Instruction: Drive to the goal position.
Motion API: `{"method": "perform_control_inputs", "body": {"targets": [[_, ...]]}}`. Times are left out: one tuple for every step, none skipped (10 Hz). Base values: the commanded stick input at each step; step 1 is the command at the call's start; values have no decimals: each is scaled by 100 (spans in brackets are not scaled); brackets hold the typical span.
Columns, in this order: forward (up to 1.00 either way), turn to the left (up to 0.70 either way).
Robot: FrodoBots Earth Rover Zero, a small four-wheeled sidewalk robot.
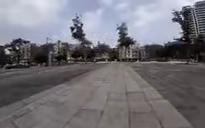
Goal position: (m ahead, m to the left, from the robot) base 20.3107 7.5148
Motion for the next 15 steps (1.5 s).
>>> {"method": "perform_control_inputs", "body": {"targets": [[85, 0], [85, 0], [85, 0], [85, 0], [85, 0], [85, 0], [85, 0], [85, 0], [85, 0], [85, 0], [85, 0], [85, 0], [85, 0], [85, 0], [85, 0]]}}
